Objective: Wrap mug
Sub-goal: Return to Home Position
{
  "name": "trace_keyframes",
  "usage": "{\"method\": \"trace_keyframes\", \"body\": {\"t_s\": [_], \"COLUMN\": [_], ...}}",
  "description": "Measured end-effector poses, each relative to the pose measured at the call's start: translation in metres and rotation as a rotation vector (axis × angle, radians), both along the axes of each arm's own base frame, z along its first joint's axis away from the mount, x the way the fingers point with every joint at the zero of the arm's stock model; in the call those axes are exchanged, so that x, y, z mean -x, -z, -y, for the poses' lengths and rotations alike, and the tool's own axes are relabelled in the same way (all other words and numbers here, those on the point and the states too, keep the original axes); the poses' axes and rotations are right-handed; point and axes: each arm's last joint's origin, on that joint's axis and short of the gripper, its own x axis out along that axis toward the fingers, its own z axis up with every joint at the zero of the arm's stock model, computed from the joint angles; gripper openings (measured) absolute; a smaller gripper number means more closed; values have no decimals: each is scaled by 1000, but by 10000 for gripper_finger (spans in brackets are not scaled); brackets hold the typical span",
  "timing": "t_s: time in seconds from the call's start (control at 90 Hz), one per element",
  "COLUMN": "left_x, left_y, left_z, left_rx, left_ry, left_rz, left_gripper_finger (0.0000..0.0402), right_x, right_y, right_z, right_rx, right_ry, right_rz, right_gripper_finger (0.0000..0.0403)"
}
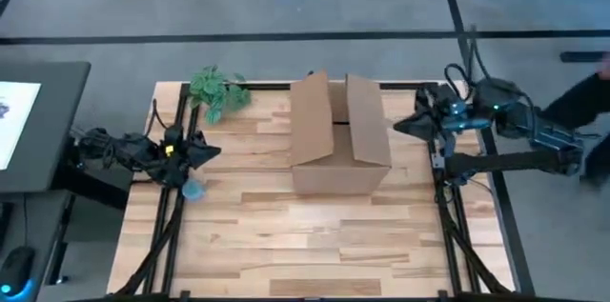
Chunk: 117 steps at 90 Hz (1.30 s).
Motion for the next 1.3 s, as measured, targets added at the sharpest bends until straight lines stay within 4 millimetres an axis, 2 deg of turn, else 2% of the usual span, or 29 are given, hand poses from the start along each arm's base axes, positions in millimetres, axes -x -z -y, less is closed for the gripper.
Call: {"method": "trace_keyframes", "body": {"t_s": [0.178, 0.333, 0.456, 0.622, 0.689, 0.9, 1.144, 1.3], "left_x": [0, -1, -8, -22, -26, -31, -34, -34], "left_y": [-1, 1, 16, 47, 53, 59, 62, 70], "left_z": [0, -1, 0, 3, 2, -5, -19, -28], "left_rx": [-1, 15, 54, 135, 135, 90, 50, 23], "left_ry": [-3, -50, -80, -70, -84, -154, -179, -190], "left_rz": [10, 16, 30, 43, 49, 15, -17, -94], "left_gripper_finger": [0, 0, 0, 0, 0, 0, 0, 0], "right_x": [28, 47, 59, 68, 67, 45, 31, 24], "right_y": [26, 61, 89, 119, 130, 161, 196, 219], "right_z": [-7, -11, -13, -14, -14, -13, -6, 0], "right_rx": [-35, -78, -129, -159, -169, -175, -155, -161], "right_ry": [-29, -41, -43, -69, -72, -128, -85, -65], "right_rz": [25, 33, 50, 124, 144, 122, 78, 44], "right_gripper_finger": [0, 0, 0, 0, 0, 0, 0, 0]}}
